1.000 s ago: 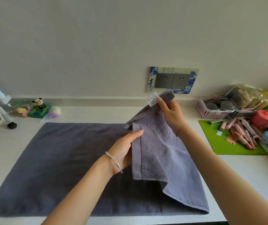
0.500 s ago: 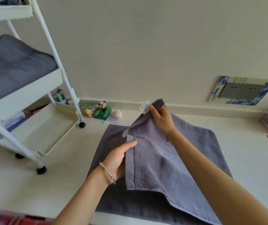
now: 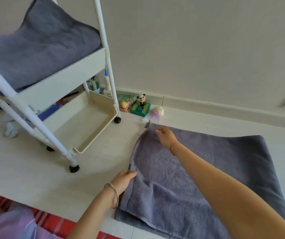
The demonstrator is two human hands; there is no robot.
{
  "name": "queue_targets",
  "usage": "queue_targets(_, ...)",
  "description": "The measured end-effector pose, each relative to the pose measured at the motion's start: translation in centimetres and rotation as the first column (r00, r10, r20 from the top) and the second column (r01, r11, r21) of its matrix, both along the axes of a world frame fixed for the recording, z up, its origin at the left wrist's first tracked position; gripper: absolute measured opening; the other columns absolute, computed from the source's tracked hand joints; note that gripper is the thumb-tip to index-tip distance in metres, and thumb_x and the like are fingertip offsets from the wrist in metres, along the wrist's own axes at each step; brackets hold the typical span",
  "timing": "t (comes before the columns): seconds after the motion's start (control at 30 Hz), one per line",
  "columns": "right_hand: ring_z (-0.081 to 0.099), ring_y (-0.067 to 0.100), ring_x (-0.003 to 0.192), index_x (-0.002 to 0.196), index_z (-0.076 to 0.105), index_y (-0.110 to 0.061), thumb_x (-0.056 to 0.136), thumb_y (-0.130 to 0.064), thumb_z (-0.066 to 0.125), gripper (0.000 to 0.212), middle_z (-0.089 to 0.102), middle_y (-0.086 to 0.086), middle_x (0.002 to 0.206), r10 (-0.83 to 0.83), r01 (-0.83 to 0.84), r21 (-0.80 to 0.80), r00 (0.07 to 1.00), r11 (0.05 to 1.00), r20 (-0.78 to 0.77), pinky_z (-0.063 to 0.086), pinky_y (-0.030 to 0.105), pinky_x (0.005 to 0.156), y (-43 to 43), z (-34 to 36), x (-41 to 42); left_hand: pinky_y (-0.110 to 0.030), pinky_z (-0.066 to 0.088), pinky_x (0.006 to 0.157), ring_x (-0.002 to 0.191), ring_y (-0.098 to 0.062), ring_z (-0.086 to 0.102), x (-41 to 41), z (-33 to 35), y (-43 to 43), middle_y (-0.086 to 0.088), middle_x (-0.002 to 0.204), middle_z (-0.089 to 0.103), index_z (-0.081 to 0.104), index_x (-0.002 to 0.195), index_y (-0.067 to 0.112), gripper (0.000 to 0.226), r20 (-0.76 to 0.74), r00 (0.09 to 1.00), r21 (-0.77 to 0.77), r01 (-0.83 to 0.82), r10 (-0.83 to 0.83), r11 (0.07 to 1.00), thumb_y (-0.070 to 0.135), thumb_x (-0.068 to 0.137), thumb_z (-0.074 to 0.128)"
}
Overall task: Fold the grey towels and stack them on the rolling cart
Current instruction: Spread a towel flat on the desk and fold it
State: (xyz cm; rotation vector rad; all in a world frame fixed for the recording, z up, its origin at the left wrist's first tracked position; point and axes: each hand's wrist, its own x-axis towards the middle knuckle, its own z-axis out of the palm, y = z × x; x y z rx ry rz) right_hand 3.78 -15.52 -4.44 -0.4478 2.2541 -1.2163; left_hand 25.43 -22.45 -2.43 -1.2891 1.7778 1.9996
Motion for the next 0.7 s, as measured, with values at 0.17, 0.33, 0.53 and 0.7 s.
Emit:
queue_targets(0.17, 0.051, 0.024, 0.121, 0.129, 0.05, -0.011, 0.097, -0.014, 0.046, 0.033, 0.054, 0.008, 0.133, 0.096, -0.092, 0.049, 0.99, 0.995, -0.1, 0.04, 0.03, 0.1, 1.2, -2.3, 0.8, -0.043, 0.049, 0.093, 0.095, -0.025, 0.064, 1.1, -3.8, -1.1, -0.008, 0.099, 0.069, 0.062, 0.097, 0.01, 0.03, 0.075, 0.995, -0.27, 0.09, -0.072, 0.959, 0.036, 0.082, 0.066)
queue_targets(0.33, 0.055, 0.02, 0.11, 0.126, 0.052, -0.018, 0.098, -0.017, 0.046, 0.029, 0.052, 0.002, 0.13, 0.048, -0.051, -0.022, 0.989, 0.998, -0.139, 0.047, 0.027, 0.08, 3.5, -1.7, 3.0, -0.037, 0.05, 0.087, 0.092, -0.021, 0.065, 2.7, -3.2, -0.9, -0.004, 0.096, 0.07, 0.065, 0.099, 0.008, 0.043, 0.129, 0.965, -0.289, 0.255, -0.226, 0.923, 0.046, 0.078, 0.069)
queue_targets(0.53, 0.055, 0.017, 0.113, 0.118, 0.056, -0.015, 0.097, -0.014, 0.048, 0.023, 0.054, 0.003, 0.124, 0.0, -0.008, -0.073, 0.994, 0.997, -0.11, 0.047, 0.027, 0.088, 8.1, -2.6, 7.1, -0.024, 0.055, 0.065, 0.084, -0.018, 0.067, 4.6, -2.9, 0.0, -0.003, 0.092, 0.071, 0.067, 0.1, 0.01, 0.026, 0.042, 0.968, -0.152, 0.249, -0.246, 0.956, 0.022, 0.078, 0.075)
queue_targets(0.7, 0.052, 0.007, 0.098, 0.117, 0.056, -0.018, 0.096, -0.014, 0.05, 0.022, 0.052, -0.007, 0.113, 0.013, -0.024, -0.044, 0.97, 0.999, -0.241, 0.046, 0.028, 0.093, 11.0, -3.0, 9.6, -0.034, 0.051, 0.078, 0.093, -0.022, 0.062, 5.0, -3.1, 0.0, -0.002, 0.101, 0.064, 0.053, 0.104, 0.015, 0.04, 0.328, 0.892, -0.524, 0.445, -0.31, 0.726, 0.038, 0.078, 0.072)
